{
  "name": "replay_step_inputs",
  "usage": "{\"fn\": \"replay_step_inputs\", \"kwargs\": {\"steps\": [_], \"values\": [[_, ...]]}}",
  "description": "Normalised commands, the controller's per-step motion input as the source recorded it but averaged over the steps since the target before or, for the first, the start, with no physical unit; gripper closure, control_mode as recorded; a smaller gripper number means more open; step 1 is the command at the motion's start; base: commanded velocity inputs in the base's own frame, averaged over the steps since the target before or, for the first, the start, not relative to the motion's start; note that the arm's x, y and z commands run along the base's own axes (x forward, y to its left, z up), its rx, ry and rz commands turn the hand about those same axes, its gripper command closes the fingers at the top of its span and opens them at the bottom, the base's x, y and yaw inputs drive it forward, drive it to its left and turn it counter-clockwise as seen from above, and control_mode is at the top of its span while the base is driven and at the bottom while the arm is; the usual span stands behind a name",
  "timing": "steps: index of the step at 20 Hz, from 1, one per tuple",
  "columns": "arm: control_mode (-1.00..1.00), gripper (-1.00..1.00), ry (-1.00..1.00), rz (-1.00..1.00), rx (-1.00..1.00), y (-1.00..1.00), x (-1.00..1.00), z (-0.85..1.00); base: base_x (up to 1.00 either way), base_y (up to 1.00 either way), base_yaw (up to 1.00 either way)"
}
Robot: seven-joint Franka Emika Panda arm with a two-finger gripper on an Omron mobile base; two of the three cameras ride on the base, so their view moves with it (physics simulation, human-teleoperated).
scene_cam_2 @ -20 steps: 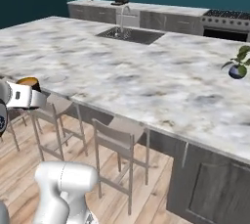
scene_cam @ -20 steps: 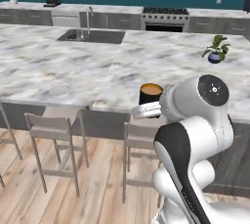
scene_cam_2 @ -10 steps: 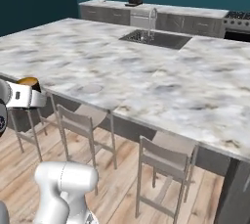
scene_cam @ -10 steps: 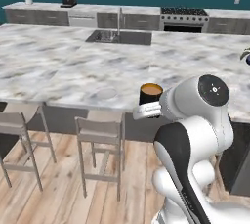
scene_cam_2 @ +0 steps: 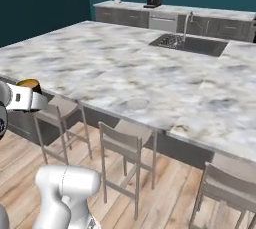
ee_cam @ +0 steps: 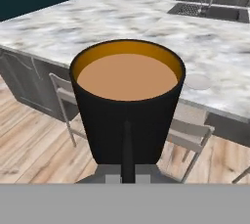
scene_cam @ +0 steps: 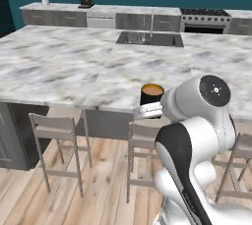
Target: Pick the cup of tea, navigate to the dining table, and place it on the saucer.
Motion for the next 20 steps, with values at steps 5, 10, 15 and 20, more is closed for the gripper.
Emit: {"fn": "replay_step_inputs", "kwargs": {"steps": [5, 10, 15, 20], "values": [[1.00, 1.00, 0.00, 0.00, 0.00, 0.00, 0.00, 0.00, 0.19, 0.93, 0.00], [1.00, 1.00, 0.00, 0.00, 0.00, 0.00, 0.00, 0.00, 0.16, 0.89, -0.01], [1.00, 1.00, 0.00, 0.00, 0.00, 0.00, 0.00, 0.00, 0.10, 0.78, -0.09], [1.00, 1.00, 0.00, 0.00, 0.00, 0.00, 0.00, 0.00, 0.06, 0.69, -0.17]]}}
